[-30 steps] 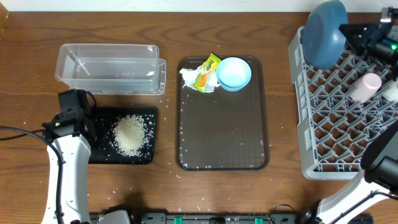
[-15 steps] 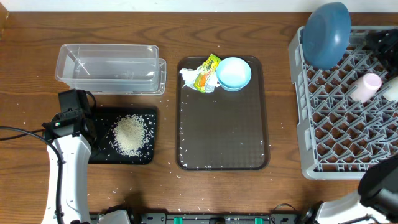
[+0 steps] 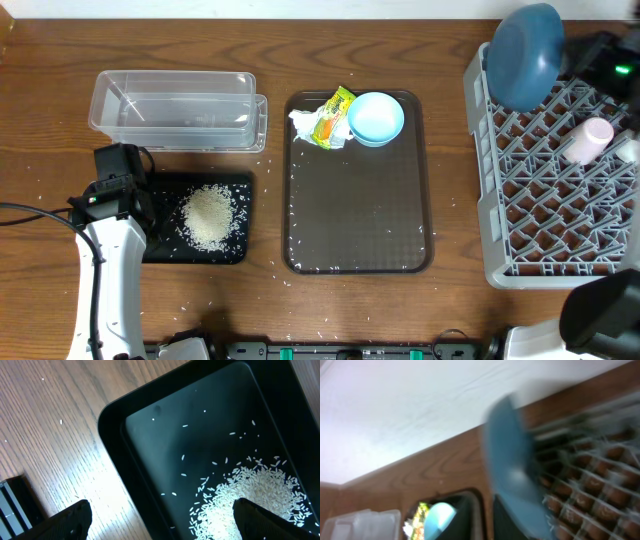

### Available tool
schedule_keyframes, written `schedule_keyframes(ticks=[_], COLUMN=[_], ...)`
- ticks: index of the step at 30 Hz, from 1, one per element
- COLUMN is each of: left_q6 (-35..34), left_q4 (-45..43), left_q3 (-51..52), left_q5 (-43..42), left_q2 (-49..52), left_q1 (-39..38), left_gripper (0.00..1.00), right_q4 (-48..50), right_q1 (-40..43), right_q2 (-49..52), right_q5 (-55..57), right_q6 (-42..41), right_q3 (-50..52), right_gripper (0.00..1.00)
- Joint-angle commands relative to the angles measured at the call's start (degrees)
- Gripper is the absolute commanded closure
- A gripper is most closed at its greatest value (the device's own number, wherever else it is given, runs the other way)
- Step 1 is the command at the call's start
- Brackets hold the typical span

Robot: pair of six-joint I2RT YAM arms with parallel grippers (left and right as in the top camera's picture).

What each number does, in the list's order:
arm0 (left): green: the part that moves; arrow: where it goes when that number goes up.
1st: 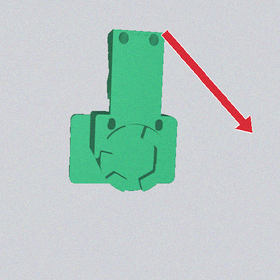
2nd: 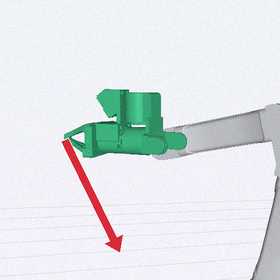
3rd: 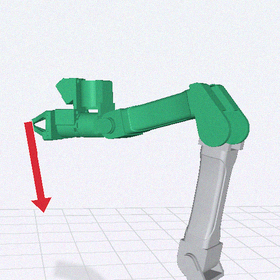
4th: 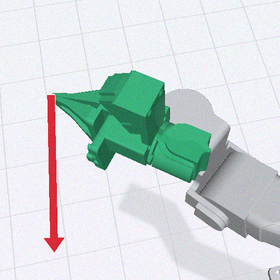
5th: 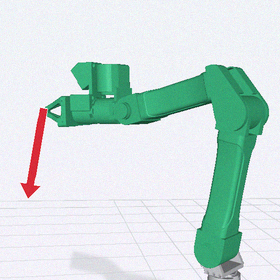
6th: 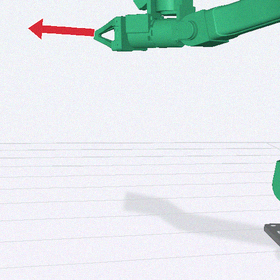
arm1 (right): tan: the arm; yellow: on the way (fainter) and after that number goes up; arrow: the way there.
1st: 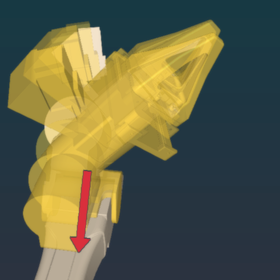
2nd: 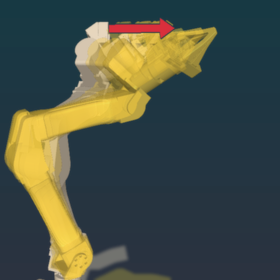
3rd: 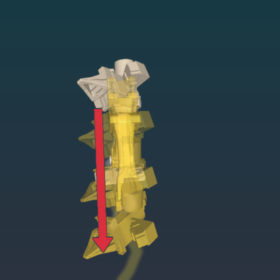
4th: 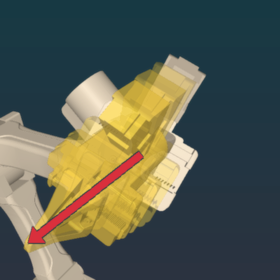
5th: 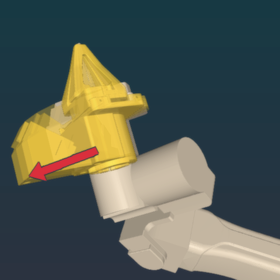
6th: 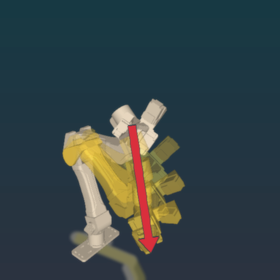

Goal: Sort waste into correct bins and load items into the dishwasher rack
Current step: 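Lower the blue plate into the rack's back corner and release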

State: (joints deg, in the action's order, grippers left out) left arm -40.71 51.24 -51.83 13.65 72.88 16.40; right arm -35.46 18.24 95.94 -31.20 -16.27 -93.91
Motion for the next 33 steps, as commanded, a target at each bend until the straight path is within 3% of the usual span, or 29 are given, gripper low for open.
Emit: schedule_keyframes(ticks=[1,12,26,33], left_q6=[-0.5,-0.5,-0.5,-0.5], left_q4=[0.3,0.3,0.3,0.1], left_q3=[-0.1,-0.1,-0.1,-0.1], left_q5=[0.3,0.3,0.3,0.3], left_q2=[0.3,0.3,0.3,0.3], left_q1=[0.2,0.2,0.2,0.2], left_gripper=[0.07,0.07,0.07,0.07], right_q4=[1.3,11.8,5.6,3.6], right_q1=[-6.2,-12.2,-11.8,-11.8], right_q2=[2.1,11.7,11.1,6.3], right_q5=[5.7,17.9,37.9,41.1], right_q6=[6.3,6.8,5.4,4.7], right_q3=[-0.5,-0.5,-0.5,-0.5], right_gripper=[0.99,0.99,0.99,0.96])
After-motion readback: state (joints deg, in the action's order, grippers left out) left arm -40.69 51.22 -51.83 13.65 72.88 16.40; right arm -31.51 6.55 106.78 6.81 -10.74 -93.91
